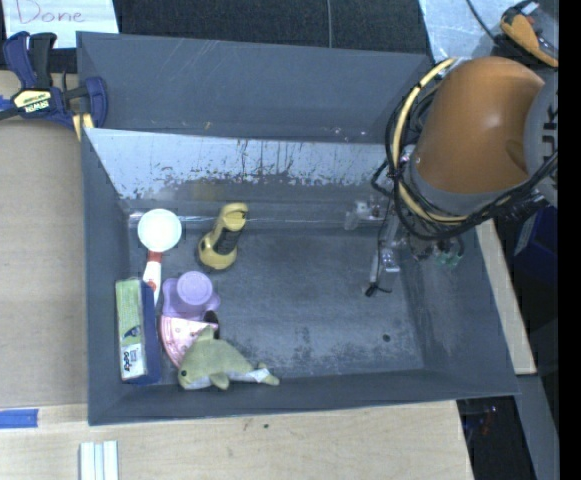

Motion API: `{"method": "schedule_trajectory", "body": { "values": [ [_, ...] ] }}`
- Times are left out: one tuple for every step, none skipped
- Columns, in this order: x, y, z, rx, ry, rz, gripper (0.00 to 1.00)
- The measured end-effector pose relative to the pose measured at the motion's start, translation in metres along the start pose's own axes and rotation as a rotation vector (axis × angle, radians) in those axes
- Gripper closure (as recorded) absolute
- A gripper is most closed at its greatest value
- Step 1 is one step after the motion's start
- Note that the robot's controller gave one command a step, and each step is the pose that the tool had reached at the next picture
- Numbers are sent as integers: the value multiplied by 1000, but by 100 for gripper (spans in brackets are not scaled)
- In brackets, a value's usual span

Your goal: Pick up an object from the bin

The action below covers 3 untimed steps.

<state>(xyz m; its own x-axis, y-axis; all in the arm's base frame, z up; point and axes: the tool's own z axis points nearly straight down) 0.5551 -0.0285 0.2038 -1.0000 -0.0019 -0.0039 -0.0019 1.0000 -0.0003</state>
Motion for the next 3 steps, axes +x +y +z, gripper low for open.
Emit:
{"method": "schedule_trajectory", "body": {
  "values": [
    [0,0,0,0,0,0,0],
    [-3,15,-23,0,-7,-7,0],
    [-12,20,-78,0,-11,16,0]
  ]
}}
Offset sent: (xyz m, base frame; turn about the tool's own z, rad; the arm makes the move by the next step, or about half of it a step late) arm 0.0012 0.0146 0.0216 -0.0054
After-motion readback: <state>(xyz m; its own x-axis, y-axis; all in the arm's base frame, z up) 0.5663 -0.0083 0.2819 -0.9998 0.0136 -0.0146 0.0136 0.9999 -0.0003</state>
